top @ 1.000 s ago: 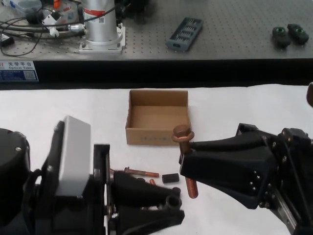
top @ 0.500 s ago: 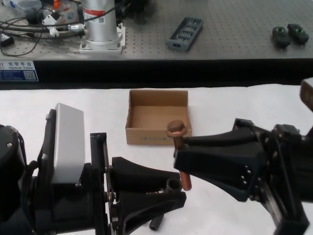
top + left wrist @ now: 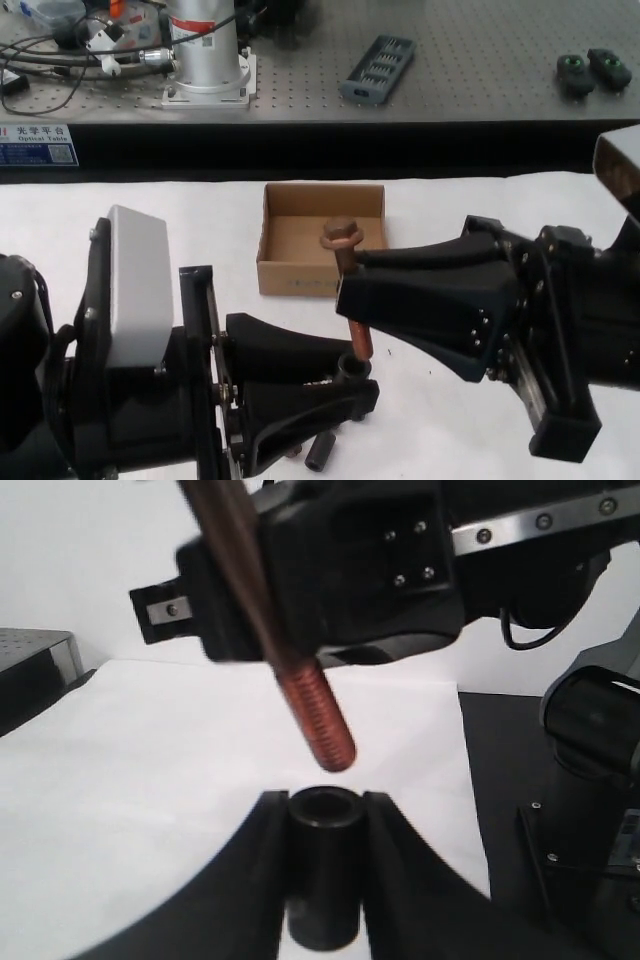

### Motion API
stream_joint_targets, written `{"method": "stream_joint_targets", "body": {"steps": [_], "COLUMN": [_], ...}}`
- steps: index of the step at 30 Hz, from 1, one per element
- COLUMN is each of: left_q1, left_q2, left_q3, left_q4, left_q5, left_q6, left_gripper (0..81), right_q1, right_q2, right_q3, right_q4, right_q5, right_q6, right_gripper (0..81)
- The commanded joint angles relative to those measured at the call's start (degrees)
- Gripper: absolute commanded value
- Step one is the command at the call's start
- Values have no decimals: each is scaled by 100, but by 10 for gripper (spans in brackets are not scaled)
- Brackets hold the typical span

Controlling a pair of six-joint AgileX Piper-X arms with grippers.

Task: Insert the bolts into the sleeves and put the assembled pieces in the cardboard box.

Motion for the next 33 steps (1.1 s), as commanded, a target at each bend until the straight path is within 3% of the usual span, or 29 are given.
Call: {"method": "stream_joint_targets", "body": {"steps": [1,33], "left_q1": [-37,-37], "left_q2": [-4,-4], "left_q3": [-27,-27], "left_q4": [-166,-635], "left_q5": [-30,-185], "left_q6": [-49,-519], "left_gripper": [6,6], "right_q1": [37,-22], "right_q2": [25,161], "right_q3": [-60,-60], "right_q4": [-34,-474], "right_q5": [15,296], "right_q6": [-64,-454], "right_gripper": [37,37]}}
